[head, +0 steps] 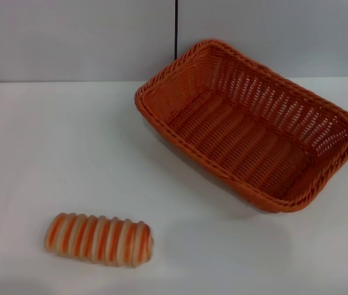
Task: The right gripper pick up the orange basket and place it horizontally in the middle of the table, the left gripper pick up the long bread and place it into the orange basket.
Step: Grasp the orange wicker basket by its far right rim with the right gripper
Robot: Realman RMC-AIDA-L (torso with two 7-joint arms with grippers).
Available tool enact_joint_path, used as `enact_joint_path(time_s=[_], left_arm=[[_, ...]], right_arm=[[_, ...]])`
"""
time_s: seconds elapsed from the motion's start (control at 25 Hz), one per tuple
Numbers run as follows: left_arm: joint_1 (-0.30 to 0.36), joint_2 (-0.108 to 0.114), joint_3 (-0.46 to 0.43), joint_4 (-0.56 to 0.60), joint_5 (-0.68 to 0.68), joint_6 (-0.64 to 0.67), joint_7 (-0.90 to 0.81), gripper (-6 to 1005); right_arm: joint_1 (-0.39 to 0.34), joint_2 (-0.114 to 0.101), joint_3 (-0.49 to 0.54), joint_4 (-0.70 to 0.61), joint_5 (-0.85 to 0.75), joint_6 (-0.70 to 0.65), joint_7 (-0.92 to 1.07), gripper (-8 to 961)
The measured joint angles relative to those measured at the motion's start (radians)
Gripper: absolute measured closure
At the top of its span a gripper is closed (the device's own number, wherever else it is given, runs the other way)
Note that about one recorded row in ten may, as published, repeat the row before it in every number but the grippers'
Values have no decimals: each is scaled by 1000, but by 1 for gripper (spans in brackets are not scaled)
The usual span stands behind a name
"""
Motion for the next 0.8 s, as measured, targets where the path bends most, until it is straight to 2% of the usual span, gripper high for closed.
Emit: enact_joint_path(time_s=[0.08, 0.24, 0.28, 0.36, 0.52, 0.56, 0.8], left_arm=[[0, -1, 0, 0, 0, 0, 0, 166], [-1, -2, 1, -1, 0, 1, 0, 166], [-1, -2, 1, -2, 1, 1, -1, 166], [1, -2, 1, -3, 1, 3, -1, 166], [6, -2, 1, -6, 1, 5, -1, 166], [8, -2, 0, -8, 1, 6, -1, 165], [15, -4, 1, -13, 1, 6, -1, 165]], right_arm=[[41, -15, -52, -84, -95, 37, 93, 321], [155, -20, -92, -171, -293, 83, 200, 323], [155, -20, -92, -171, -293, 83, 200, 324], [219, -37, -133, -162, -431, 96, 217, 325], [274, -45, -192, -148, -557, 101, 215, 327], [302, -43, -233, -145, -629, 105, 205, 328], [332, -22, -275, -145, -724, 102, 181, 331]])
